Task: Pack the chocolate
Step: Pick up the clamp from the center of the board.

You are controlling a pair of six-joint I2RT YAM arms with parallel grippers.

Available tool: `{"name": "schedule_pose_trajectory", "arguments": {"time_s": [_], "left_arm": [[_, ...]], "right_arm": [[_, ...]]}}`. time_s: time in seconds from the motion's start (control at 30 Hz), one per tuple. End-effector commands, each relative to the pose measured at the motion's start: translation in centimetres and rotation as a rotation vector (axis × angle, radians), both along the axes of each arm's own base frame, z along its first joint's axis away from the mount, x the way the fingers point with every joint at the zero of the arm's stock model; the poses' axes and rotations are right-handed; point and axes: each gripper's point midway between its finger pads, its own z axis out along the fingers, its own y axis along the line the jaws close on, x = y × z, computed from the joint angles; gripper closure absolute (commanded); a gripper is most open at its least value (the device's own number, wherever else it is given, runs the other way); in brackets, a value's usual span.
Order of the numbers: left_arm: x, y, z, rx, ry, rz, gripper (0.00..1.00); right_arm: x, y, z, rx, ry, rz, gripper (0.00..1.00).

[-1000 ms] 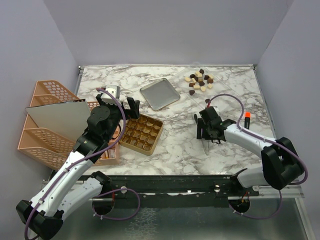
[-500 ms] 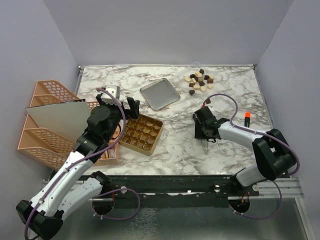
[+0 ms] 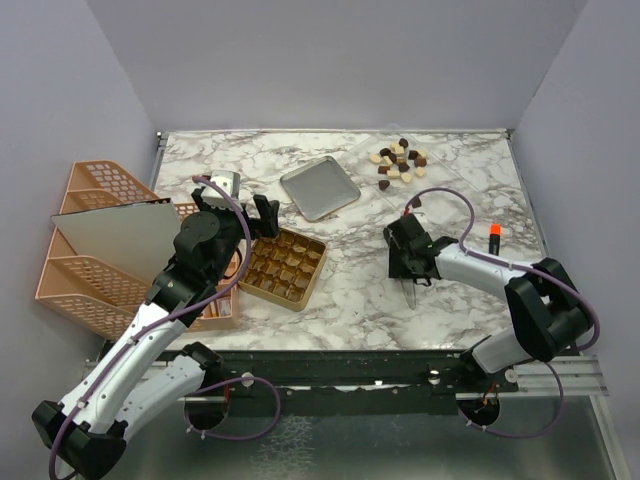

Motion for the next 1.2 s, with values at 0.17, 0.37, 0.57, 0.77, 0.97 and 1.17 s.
{"name": "schedule_pose_trajectory", "arguments": {"time_s": [0.17, 0.37, 0.57, 0.77, 0.97, 1.17], "left_arm": [[-0.2, 0.2, 0.0, -0.004, -0.006, 0.001, 0.01], [-0.2, 0.2, -0.1, -0.008, -0.003, 0.005, 0.01], [-0.1, -0.2, -0.3, -0.02, 0.012, -0.004, 0.01], [0.2, -0.1, -0.7, -0.03, 0.038, 0.013, 0.01], [0.6, -0.7, -1.7, -0.094, 0.104, 0.03, 0.01], [0.7, -5.3, -1.8, -0.237, 0.197, -0.141, 0.01]], "right_arm": [[-2.3, -0.8, -0.9, -0.037, 0.068, 0.001, 0.48], [-1.9, -0.8, -0.4, -0.042, 0.038, -0.002, 0.56], [-1.2, -0.4, 2.5, -0.028, -0.004, 0.013, 0.66], [-0.7, 1.5, 6.1, 0.062, -0.061, 0.092, 0.69], [-1.4, 6.4, 10.0, 0.285, -0.077, 0.303, 0.69], [-1.8, 9.9, 13.9, 0.469, -0.147, 0.431, 0.68]]}}
